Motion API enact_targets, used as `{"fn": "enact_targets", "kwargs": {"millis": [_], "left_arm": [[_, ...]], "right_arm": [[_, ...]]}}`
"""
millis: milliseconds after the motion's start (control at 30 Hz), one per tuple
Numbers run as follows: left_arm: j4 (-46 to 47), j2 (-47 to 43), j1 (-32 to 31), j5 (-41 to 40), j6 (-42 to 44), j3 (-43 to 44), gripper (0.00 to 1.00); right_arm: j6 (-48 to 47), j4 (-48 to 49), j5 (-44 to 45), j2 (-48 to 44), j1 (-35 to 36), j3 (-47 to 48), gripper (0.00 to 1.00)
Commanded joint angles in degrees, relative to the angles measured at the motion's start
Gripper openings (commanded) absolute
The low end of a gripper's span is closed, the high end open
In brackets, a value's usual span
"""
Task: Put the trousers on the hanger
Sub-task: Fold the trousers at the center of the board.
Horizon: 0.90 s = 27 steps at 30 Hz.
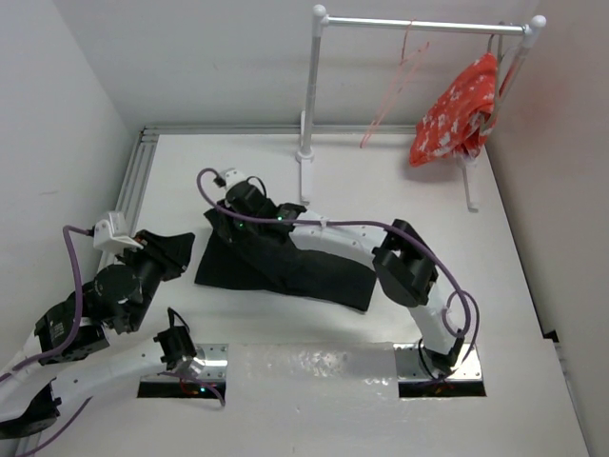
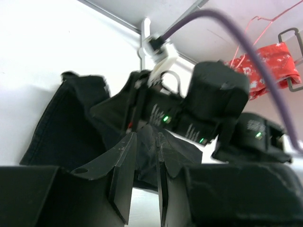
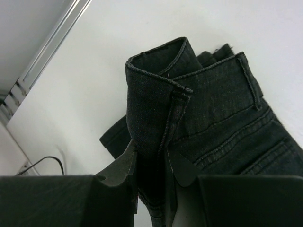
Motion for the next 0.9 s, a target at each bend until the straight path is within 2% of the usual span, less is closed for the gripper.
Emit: {"fn": "enact_targets", "kwargs": {"millis": [0, 200, 267, 333, 367, 467, 500, 633, 700, 733, 767, 800, 833, 867], "left_arm": [[0.4, 0.2, 0.1, -1.7, -0.4, 0.5, 0.21], [1.4, 0.9, 0.1, -3.2, -0.7, -0.3, 0.21], [1.7, 1.2, 0.1, -4.2, -0.1, -0.1, 0.22], [1.4, 1.9, 0.1, -5.4, -0.3, 0.8, 0.21], [1.4, 2.1, 0.1, -5.9, -0.2, 1.0, 0.22], [0.7, 2.4, 0.2, -8.3, -0.6, 1.0, 0.22], [0.4, 2.8, 0.1, -9.7, -1.2, 0.7, 0.23], [-0.2, 6.5, 0.1, -11.9, -3.4, 0.4, 0.24], [0.1, 9.5, 0.1, -11.3, -4.2, 1.2, 0.24], [0.6, 10.5, 0.1, -11.2, -4.4, 1.2, 0.24], [1.2, 12.1, 0.1, -10.7, -4.5, 0.7, 0.24], [4.2, 12.8, 0.1, -9.4, -3.8, -0.1, 0.24], [6.4, 13.5, 0.2, -8.6, -3.3, -1.3, 0.23], [10.5, 15.3, 0.3, -7.2, -3.0, -3.6, 0.23]], "right_arm": [[-0.6, 7.5, -1.6, 1.6, 2.2, 0.4, 0.00], [1.2, 8.1, -5.8, 10.4, 6.6, 4.0, 0.10], [2.0, 7.8, -6.1, 11.6, 7.3, 5.7, 0.22], [1.6, 6.7, -6.1, 12.4, 8.1, 6.5, 0.41], [1.7, 6.3, -6.1, 12.2, 8.3, 6.4, 0.45], [1.8, 6.3, -6.1, 8.5, 8.3, 3.0, 0.52], [1.4, 6.6, -6.1, 5.3, 8.3, 0.6, 0.59], [-0.3, 6.4, -4.0, -5.9, 8.3, -8.0, 0.71], [-1.0, 6.5, -1.4, -11.2, 8.2, -15.7, 0.71], [-1.1, 6.7, -0.2, -16.8, 8.1, -19.0, 0.66], [-0.9, 8.0, 1.1, -19.8, 8.1, -26.2, 0.58], [-0.2, 8.3, 2.8, -22.7, 7.9, -29.9, 0.45], [0.4, 9.0, 6.2, -28.2, 7.5, -33.8, 0.20], [1.5, 10.7, 7.5, -30.7, 6.2, -40.4, 0.13]]}}
